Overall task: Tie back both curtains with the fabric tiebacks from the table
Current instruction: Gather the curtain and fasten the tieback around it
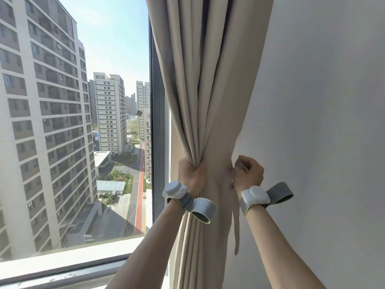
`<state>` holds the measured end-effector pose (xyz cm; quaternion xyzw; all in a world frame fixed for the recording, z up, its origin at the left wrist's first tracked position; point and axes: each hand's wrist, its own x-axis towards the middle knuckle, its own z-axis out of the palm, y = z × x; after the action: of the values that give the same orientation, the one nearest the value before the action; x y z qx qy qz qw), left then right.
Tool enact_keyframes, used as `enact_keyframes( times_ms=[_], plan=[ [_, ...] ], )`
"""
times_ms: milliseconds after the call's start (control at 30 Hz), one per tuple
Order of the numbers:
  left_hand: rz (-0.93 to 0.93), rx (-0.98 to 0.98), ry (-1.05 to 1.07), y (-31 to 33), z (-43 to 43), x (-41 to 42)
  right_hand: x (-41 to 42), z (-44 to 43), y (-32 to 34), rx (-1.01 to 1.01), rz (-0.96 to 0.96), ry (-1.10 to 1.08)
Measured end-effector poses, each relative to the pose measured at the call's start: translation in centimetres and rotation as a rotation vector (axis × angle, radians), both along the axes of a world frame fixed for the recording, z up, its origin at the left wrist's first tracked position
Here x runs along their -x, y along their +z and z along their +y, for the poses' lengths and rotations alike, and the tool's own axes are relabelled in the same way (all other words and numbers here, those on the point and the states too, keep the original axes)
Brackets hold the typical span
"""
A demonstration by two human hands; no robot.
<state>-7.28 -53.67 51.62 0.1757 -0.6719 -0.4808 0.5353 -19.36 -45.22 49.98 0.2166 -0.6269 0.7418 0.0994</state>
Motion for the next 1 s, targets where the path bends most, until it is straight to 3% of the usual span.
enact_keyframes(
  times_ms=[267,567,833,1000],
  plan=[
    [-0.090,-0.039,-0.096,0.2,-0.5,-0.4,-0.6,-1.2,0.0,-0.035,-0.019,0.212],
    [-0.196,0.035,-0.185,0.1,-1.5,-0.8,-2.2,-0.7,0.6,0.060,-0.004,0.529],
    [-0.317,0.216,-0.177,-0.3,-2.0,-0.9,-1.9,-0.3,0.6,0.018,-0.010,0.547],
    [-0.327,0.267,-0.196,-0.1,-2.6,-1.1,-1.5,-0.4,0.8,-0.073,0.163,0.453]
  ],
)
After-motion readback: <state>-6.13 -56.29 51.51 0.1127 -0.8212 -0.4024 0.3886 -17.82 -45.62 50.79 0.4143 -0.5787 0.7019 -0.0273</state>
